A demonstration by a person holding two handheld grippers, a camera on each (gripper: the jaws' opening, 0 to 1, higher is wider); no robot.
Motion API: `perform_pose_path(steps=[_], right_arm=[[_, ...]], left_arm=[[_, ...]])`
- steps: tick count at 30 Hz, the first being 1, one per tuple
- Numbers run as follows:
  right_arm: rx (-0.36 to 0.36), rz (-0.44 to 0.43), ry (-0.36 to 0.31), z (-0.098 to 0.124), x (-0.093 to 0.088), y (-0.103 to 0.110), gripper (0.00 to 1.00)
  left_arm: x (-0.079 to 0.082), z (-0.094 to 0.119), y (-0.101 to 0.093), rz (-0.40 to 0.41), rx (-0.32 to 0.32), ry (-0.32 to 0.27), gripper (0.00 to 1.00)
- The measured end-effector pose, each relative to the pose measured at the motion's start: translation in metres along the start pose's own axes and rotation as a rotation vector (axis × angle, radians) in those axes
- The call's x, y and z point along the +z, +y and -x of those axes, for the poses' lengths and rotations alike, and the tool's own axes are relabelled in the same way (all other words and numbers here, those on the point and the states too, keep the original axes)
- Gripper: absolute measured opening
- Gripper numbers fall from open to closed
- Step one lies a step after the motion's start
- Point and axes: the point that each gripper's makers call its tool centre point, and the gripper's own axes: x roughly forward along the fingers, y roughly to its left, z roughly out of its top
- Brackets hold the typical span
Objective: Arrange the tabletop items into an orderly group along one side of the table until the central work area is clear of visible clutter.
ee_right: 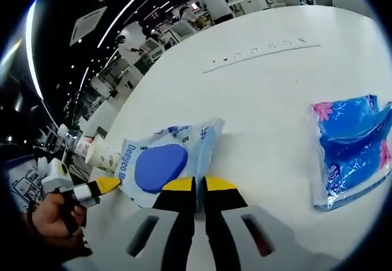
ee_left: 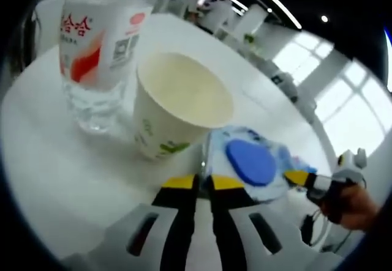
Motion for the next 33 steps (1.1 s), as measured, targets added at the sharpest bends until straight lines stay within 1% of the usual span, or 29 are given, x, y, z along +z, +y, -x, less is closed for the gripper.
perform_pose_path(steps=[2, 5, 8, 11, 13, 16, 19, 21, 22, 24, 27, 30, 33], right_arm=[[-0.001, -0.01, -0.003, 0.0, -0.001, -0.001, 0.04], [-0.01, -0.014, -0.002, -0.001, 0.0, -0.001, 0.04], [-0.022, 0.009, -0.016, 0.002, 0.005, -0.002, 0.07], [-0.022, 0.029, -0.024, 0.006, 0.007, -0.002, 0.13], [-0.038, 0.049, -0.026, 0.008, 0.009, -0.005, 0.18], [-0.034, 0.053, -0.03, 0.013, 0.012, -0.003, 0.23], [-0.021, 0.092, -0.033, 0.019, 0.014, 0.005, 0.25], [0.008, 0.139, -0.006, 0.022, 0.009, 0.014, 0.27], [0.003, 0.179, -0.003, 0.025, 0.008, 0.016, 0.28], [-0.006, 0.197, 0.002, 0.028, 0.005, 0.017, 0.31], [-0.01, 0.2, -0.008, 0.036, 0.005, 0.017, 0.31], [-0.02, 0.192, -0.024, 0.047, 0.007, 0.017, 0.31], [-0.025, 0.18, -0.042, 0.06, 0.008, 0.016, 0.31]], left_arm=[[0.0, -0.001, 0.001, 0.005, 0.004, 0.003, 0.07], [0.0, -0.003, 0.002, -0.009, 0.018, 0.012, 0.07], [0.001, 0.0, 0.003, -0.018, 0.031, 0.01, 0.09], [0.0, 0.001, 0.005, -0.026, 0.042, 0.02, 0.14], [-0.001, 0.003, 0.007, -0.033, 0.05, 0.025, 0.14], [0.0, 0.007, 0.009, -0.024, 0.055, 0.021, 0.19], [0.001, 0.015, 0.009, -0.025, 0.053, 0.011, 0.22], [0.002, 0.019, 0.009, -0.018, 0.056, 0.009, 0.26], [0.002, 0.02, 0.008, -0.017, 0.054, 0.006, 0.28], [0.003, 0.024, 0.004, -0.023, 0.044, 0.003, 0.27], [0.004, 0.029, 0.001, -0.035, 0.039, -0.005, 0.26], [0.004, 0.035, -0.002, -0.043, 0.03, -0.012, 0.25], [0.001, 0.046, -0.008, -0.053, 0.019, -0.018, 0.25]])
